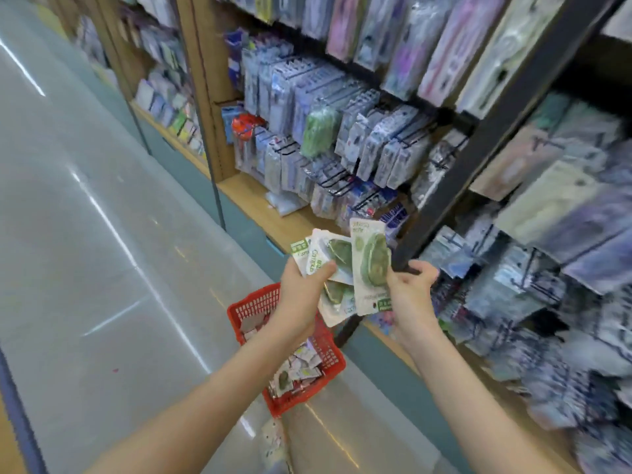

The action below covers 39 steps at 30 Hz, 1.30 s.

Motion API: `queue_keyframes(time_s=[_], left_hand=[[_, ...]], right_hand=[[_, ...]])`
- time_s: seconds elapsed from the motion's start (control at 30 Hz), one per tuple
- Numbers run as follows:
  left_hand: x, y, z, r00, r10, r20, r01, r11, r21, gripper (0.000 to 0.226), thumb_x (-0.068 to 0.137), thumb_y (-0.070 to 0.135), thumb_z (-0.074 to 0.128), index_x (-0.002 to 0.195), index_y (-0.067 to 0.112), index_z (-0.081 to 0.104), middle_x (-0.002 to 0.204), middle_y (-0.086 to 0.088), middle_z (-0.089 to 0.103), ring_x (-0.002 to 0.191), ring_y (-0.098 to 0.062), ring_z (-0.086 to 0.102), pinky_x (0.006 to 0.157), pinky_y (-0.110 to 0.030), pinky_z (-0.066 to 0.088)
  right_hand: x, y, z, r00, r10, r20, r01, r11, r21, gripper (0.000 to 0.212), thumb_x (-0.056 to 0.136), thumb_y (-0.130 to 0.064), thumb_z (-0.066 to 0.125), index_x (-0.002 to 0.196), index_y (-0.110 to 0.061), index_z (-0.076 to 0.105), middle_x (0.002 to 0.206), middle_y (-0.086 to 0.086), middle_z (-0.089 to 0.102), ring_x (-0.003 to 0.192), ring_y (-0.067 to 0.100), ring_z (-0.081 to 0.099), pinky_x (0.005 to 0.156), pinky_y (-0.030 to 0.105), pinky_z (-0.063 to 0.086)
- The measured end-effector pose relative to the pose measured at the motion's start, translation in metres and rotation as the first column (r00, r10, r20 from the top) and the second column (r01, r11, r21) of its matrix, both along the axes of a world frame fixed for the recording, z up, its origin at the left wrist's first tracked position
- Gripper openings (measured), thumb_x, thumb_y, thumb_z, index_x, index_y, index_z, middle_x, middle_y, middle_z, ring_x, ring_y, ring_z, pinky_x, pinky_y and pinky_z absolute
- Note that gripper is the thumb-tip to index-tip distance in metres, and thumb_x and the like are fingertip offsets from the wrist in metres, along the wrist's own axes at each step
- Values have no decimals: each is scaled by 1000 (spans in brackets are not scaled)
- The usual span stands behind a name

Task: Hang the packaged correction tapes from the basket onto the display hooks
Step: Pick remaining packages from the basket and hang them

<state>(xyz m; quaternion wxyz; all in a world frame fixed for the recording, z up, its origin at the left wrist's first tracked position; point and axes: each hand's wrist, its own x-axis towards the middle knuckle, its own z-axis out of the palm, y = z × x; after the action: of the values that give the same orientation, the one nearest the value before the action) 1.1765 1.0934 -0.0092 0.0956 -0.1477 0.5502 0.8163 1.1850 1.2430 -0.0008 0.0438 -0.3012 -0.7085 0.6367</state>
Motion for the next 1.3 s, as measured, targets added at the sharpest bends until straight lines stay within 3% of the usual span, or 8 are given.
queue_keyframes(time_s=[0.13,0.23,0.33,0.47,0.57,0.8,1.07,1.3], left_hand=[[55,48,35,993,-116,-27,118,991,58,29,92,5,60,120,5,55,111,-13,70,99,-29,68,87,-49,55],[86,77,60,973,-220,-68,225,971,76,14,93,1,56,101,10,62,93,-6,75,83,-21,72,70,-34,60],[98,93,74,946,-314,-80,319,947,43,14,92,3,58,102,12,63,98,-9,73,88,-25,71,74,-39,58],[95,104,88,901,-429,-62,428,903,-25,25,91,7,60,116,7,60,106,-13,71,93,-29,70,77,-43,57],[88,105,108,864,-494,-93,492,869,-46,23,92,6,59,114,7,59,100,-11,73,88,-27,72,68,-37,57],[50,91,176,781,-561,-273,555,825,-109,23,94,7,57,117,5,58,109,-13,70,95,-29,69,80,-41,56],[11,119,262,657,-572,-491,580,800,-155,31,93,6,58,123,4,53,112,-13,69,100,-28,68,87,-45,55],[-16,178,326,506,-538,-674,523,813,-256,26,92,6,57,118,9,57,109,-7,71,97,-23,69,82,-40,57]], right_hand=[[61,32,40,968,-2,-251,104,914,393,52,84,11,47,114,-32,36,118,1,39,109,29,47,85,43,46],[104,59,66,952,224,-209,-45,778,626,81,76,22,31,126,-37,52,132,-2,33,120,19,30,96,27,25],[137,87,90,914,399,-74,-182,566,804,86,74,22,30,133,-37,51,142,-8,35,120,12,24,99,26,18],[162,124,119,840,514,175,-419,407,812,78,85,6,42,146,-41,29,148,-14,32,120,11,25,107,32,24],[166,137,138,848,472,240,-411,300,861,66,93,-23,55,149,-37,22,141,-7,43,119,15,32,102,35,27],[146,130,199,944,328,-43,-57,287,956,48,91,-39,58,137,-31,45,111,-4,56,108,19,40,86,30,23],[119,158,269,933,213,-290,225,284,932,42,85,-39,65,122,-22,55,97,-10,53,97,16,45,86,36,41],[88,210,325,841,300,-451,418,170,892,40,84,-39,68,115,-16,57,118,-1,47,116,18,41,99,33,32]])
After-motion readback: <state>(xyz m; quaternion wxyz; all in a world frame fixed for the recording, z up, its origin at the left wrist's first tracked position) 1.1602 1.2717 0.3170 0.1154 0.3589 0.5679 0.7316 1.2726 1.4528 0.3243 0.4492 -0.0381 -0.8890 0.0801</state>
